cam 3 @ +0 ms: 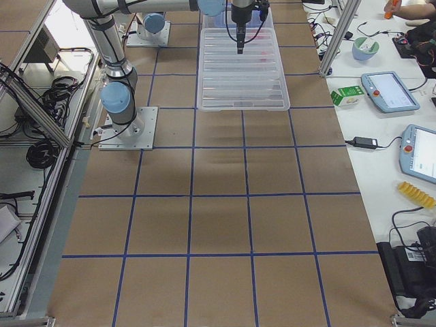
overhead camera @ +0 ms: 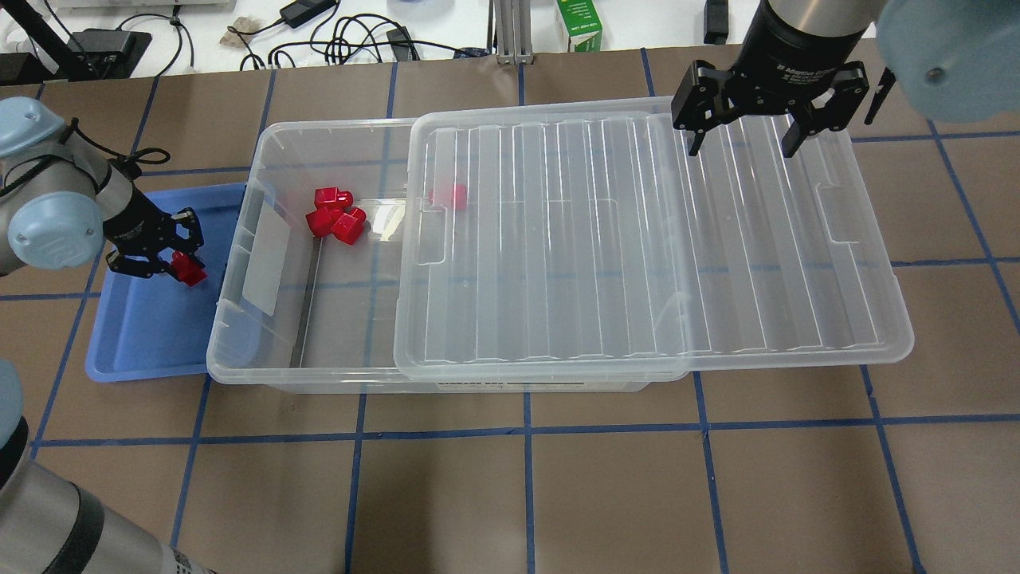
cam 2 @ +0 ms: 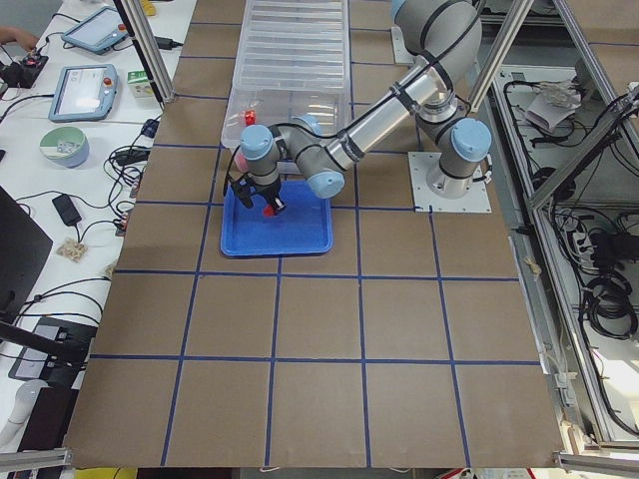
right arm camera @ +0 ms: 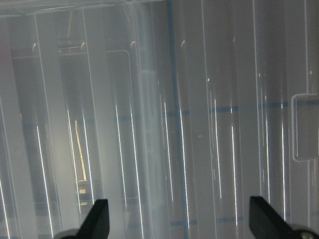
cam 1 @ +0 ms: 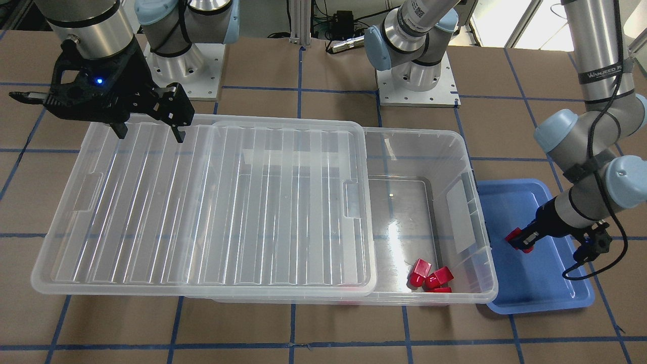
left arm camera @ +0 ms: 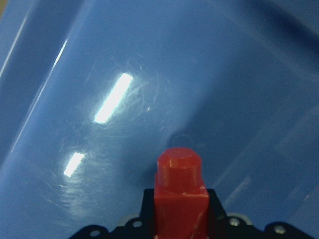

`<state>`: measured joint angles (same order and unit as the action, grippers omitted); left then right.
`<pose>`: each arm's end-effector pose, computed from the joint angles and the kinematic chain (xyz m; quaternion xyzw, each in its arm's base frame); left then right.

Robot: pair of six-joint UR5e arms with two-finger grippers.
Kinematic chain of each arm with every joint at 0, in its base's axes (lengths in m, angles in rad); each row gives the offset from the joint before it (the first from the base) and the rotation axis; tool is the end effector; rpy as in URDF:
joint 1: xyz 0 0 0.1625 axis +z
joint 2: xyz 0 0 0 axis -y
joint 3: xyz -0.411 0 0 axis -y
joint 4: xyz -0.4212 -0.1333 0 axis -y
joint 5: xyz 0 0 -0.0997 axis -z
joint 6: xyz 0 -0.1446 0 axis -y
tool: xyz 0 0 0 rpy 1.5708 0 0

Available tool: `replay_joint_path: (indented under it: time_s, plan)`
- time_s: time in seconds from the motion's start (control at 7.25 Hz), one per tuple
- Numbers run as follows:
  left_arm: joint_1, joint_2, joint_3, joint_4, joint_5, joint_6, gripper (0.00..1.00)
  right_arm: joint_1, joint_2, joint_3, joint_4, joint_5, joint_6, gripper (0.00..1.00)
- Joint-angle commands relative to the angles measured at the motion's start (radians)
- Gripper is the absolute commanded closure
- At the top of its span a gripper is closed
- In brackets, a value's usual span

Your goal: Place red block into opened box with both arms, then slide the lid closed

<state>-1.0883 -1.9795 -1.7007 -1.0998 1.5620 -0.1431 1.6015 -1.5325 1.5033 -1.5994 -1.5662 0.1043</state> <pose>0.1660 -0.6069 0.1726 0.3077 -0.9509 -0.0326 0.0100 0.1506 -0.5403 0.4469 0.0367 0.9989 -0.0287 0.0042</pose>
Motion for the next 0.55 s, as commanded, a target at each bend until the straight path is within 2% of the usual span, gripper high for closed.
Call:
replay_joint_path:
  time_s: [0.0, 0.28, 0.41]
  plan:
    - [-0.021, 0.072, 0.207, -0.307, -0.002, 0.008, 0.95, 0.000, 0.000, 0.000, 0.001, 0.000, 0.000, 0.00]
    - [-0.192, 0.152, 0.309, -0.452, 0.003, -0.027, 0.95, 0.000, 0.000, 0.000, 0.001, 0.000, 0.000, 0.00]
    - [-0.287, 0.175, 0.294, -0.456, 0.001, -0.029, 0.95, -0.002, 0.000, 0.000, 0.002, -0.002, -0.002, 0.00]
